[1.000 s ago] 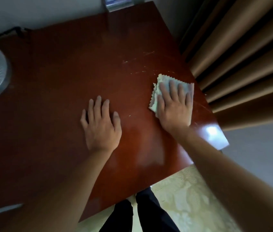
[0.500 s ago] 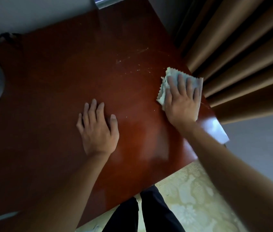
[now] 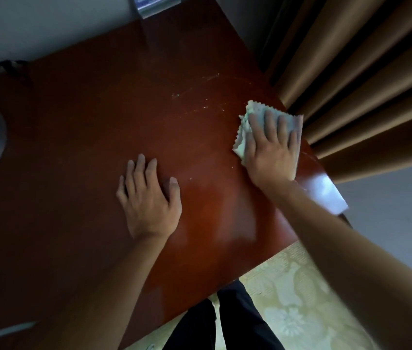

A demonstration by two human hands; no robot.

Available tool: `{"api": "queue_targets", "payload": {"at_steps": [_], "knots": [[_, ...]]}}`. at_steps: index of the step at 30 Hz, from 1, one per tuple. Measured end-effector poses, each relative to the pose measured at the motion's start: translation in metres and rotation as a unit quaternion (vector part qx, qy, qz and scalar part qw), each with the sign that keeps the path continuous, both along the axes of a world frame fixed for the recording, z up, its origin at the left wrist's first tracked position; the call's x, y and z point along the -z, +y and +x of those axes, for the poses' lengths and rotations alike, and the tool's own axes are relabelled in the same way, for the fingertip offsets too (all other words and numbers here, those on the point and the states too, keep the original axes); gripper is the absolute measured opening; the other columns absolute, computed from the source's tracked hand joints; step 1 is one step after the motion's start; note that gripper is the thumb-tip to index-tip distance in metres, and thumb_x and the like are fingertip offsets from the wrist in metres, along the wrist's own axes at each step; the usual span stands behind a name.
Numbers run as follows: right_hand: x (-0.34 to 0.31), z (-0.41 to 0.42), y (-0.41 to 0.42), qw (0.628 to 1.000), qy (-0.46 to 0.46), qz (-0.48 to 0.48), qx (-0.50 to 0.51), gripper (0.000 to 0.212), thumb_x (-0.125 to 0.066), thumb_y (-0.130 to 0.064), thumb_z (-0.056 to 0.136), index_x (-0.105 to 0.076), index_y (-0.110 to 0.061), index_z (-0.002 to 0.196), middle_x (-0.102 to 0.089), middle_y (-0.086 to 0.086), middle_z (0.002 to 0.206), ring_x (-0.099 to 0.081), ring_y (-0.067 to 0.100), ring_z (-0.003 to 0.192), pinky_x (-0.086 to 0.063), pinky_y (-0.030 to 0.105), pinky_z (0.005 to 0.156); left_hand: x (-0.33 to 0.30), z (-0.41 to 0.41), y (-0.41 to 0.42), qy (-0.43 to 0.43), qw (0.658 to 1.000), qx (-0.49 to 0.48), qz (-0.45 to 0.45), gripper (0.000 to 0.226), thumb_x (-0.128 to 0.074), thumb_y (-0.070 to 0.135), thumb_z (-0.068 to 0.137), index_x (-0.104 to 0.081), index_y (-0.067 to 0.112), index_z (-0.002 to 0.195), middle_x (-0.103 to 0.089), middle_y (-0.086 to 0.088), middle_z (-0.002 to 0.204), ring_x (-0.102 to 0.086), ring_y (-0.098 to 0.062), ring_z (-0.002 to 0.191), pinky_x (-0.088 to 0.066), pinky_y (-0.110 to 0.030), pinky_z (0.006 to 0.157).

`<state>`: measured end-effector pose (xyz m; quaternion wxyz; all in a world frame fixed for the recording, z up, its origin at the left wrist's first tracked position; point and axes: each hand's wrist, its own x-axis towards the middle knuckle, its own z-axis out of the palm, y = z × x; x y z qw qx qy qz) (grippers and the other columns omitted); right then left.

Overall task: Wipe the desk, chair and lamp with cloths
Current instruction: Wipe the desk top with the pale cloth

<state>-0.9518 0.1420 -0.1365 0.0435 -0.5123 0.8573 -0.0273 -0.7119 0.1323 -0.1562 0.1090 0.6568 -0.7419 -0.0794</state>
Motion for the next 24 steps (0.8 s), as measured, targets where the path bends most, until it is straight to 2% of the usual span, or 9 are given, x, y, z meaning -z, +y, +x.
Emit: {"api": "queue_targets", "payload": {"at_steps": [4, 7, 9, 11, 15, 18, 20, 22, 24], "knots": [[0.006, 0.115, 0.066, 0.982, -0.034, 0.016, -0.185, 0.056, -0.018, -0.042, 0.103, -0.018, -0.029, 0.158, -0.020, 0.007, 0.164, -0.008, 0.034, 0.153, 0.000, 0.056, 0.122, -0.001, 0.000, 0.001, 0.000, 1.000, 0.000, -0.003, 0.055, -0.037, 0.045, 0.095, -0.042, 0.015, 0.141, -0.039, -0.012, 0.155, -0.026, -0.027, 0.148, -0.019, -0.049, 0.118], [0.006, 0.124, 0.083, 0.960, -0.064, 0.038, -0.268, 0.054, -0.021, -0.046, 0.105, -0.016, -0.033, 0.158, -0.018, 0.002, 0.165, -0.006, 0.029, 0.153, 0.003, 0.050, 0.122, -0.001, 0.001, 0.001, -0.001, 1.000, 0.001, 0.000, 0.053, -0.038, 0.043, 0.096, -0.040, 0.015, 0.142, -0.038, -0.012, 0.155, -0.025, -0.027, 0.148, -0.020, -0.050, 0.119], [0.007, 0.075, 0.061, 0.968, -0.020, 0.026, -0.247, 0.053, -0.022, -0.044, 0.106, -0.017, -0.034, 0.157, -0.021, 0.003, 0.164, -0.013, 0.031, 0.153, -0.003, 0.053, 0.123, -0.001, 0.000, 0.001, -0.002, 1.000, 0.003, 0.002, 0.055, -0.038, 0.044, 0.095, -0.040, 0.014, 0.142, -0.038, -0.012, 0.155, -0.025, -0.028, 0.148, -0.019, -0.050, 0.118], [0.006, 0.011, 0.037, 0.991, 0.017, 0.019, -0.130, 0.051, -0.025, -0.040, 0.106, -0.024, -0.031, 0.156, -0.027, 0.009, 0.162, -0.020, 0.035, 0.151, -0.008, 0.057, 0.122, -0.002, 0.000, 0.001, -0.002, 1.000, 0.001, 0.003, 0.056, -0.038, 0.045, 0.094, -0.040, 0.014, 0.142, -0.038, -0.012, 0.155, -0.025, -0.028, 0.148, -0.019, -0.051, 0.118], [0.004, -0.040, 0.045, 0.999, 0.018, -0.003, 0.044, 0.051, -0.022, -0.040, 0.107, -0.026, -0.029, 0.157, -0.026, 0.011, 0.162, -0.018, 0.037, 0.150, -0.001, 0.052, 0.123, -0.002, 0.000, 0.001, -0.006, 1.000, 0.003, 0.006, 0.057, -0.038, 0.045, 0.094, -0.039, 0.014, 0.142, -0.037, -0.012, 0.155, -0.024, -0.029, 0.148, -0.019, -0.052, 0.119], [0.008, 0.033, 0.081, 0.999, 0.015, -0.020, -0.028, 0.052, -0.026, -0.040, 0.104, -0.033, -0.028, 0.154, -0.032, 0.011, 0.160, -0.024, 0.039, 0.148, -0.004, 0.052, 0.122, -0.002, -0.001, 0.001, -0.010, 1.000, 0.001, 0.004, 0.057, -0.037, 0.045, 0.094, -0.040, 0.013, 0.142, -0.037, -0.013, 0.155, -0.025, -0.029, 0.148, -0.019, -0.052, 0.119], [0.010, 0.077, 0.106, 0.992, -0.020, 0.000, -0.122, 0.052, -0.025, -0.041, 0.105, -0.028, -0.031, 0.156, -0.027, 0.008, 0.162, -0.016, 0.037, 0.151, -0.007, 0.054, 0.123, -0.002, -0.002, 0.001, -0.012, 1.000, 0.003, 0.000, 0.057, -0.036, 0.045, 0.094, -0.040, 0.013, 0.141, -0.038, -0.013, 0.155, -0.025, -0.029, 0.148, -0.019, -0.051, 0.118], [0.011, 0.079, 0.113, 0.981, -0.047, 0.009, -0.187, 0.052, -0.022, -0.044, 0.106, -0.022, -0.034, 0.157, -0.020, 0.003, 0.165, -0.008, 0.031, 0.154, -0.006, 0.051, 0.123, -0.003, -0.002, 0.001, -0.011, 1.000, 0.002, 0.000, 0.056, -0.035, 0.045, 0.095, -0.040, 0.013, 0.141, -0.038, -0.013, 0.155, -0.025, -0.029, 0.148, -0.019, -0.051, 0.118], [0.010, 0.046, 0.097, 0.979, -0.046, 0.002, -0.200, 0.051, -0.023, -0.044, 0.105, -0.026, -0.033, 0.155, -0.026, 0.004, 0.163, -0.015, 0.032, 0.152, -0.010, 0.053, 0.123, -0.002, -0.002, 0.001, -0.012, 1.000, 0.000, -0.001, 0.057, -0.034, 0.045, 0.095, -0.040, 0.013, 0.142, -0.038, -0.013, 0.155, -0.025, -0.029, 0.148, -0.019, -0.051, 0.119]]}}
